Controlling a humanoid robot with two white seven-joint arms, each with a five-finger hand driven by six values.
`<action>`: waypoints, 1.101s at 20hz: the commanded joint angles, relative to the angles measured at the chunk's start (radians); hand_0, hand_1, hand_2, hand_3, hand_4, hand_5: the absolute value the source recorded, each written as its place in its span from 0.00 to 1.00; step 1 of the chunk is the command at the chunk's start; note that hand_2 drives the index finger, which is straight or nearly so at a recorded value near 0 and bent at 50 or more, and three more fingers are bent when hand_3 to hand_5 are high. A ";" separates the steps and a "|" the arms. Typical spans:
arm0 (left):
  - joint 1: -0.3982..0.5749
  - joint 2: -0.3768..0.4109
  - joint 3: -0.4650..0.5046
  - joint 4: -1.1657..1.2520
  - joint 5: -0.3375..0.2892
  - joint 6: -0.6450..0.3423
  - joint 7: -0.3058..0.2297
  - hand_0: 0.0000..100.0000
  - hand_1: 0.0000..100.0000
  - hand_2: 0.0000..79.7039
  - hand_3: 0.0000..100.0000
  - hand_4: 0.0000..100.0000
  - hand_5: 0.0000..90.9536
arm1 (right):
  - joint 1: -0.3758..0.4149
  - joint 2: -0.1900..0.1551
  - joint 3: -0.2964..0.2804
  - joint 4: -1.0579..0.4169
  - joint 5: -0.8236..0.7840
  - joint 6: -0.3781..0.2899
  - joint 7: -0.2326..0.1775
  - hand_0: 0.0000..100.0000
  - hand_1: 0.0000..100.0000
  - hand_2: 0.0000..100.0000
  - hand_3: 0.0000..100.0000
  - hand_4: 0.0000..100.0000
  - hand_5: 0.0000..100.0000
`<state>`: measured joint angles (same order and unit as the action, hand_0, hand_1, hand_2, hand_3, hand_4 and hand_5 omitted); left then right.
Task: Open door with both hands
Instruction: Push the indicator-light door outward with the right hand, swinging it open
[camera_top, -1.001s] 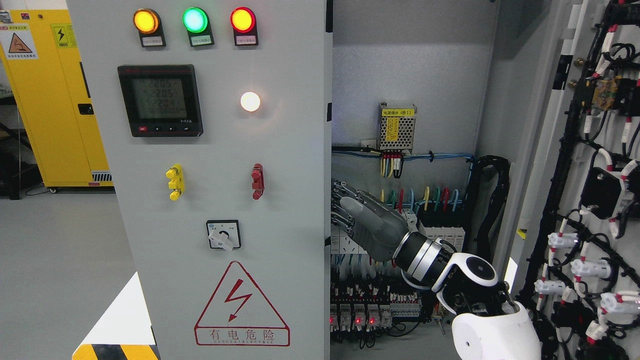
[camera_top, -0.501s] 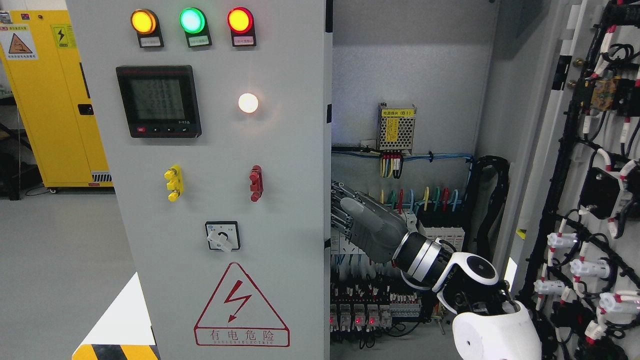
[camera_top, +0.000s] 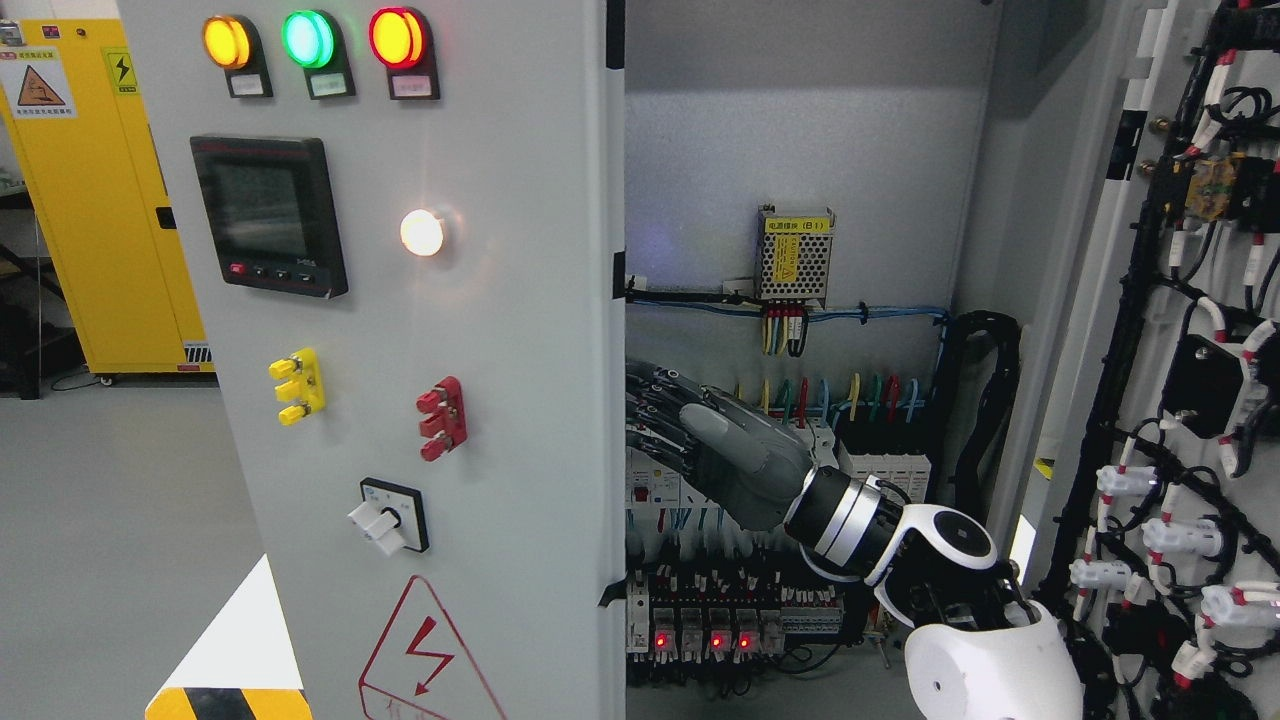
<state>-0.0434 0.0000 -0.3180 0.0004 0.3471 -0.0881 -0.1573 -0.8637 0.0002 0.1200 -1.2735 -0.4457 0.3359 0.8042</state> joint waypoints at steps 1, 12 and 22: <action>-0.001 -0.018 0.000 0.033 0.000 0.001 -0.001 0.12 0.56 0.00 0.00 0.00 0.00 | 0.020 -0.035 0.000 -0.047 -0.047 -0.005 0.016 0.00 0.50 0.04 0.00 0.00 0.00; 0.000 -0.020 0.000 0.032 0.000 0.001 -0.001 0.12 0.56 0.00 0.00 0.00 0.00 | 0.173 -0.075 0.216 -0.234 -0.057 0.005 0.018 0.00 0.50 0.04 0.00 0.00 0.00; -0.001 -0.020 0.000 0.032 -0.002 0.001 -0.001 0.12 0.56 0.00 0.00 0.00 0.00 | 0.333 -0.045 0.483 -0.408 -0.057 0.038 -0.164 0.00 0.50 0.04 0.00 0.00 0.00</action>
<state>-0.0431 0.0000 -0.3179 0.0000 0.3465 -0.0881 -0.1572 -0.6065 -0.0548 0.3676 -1.5186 -0.5024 0.3707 0.7062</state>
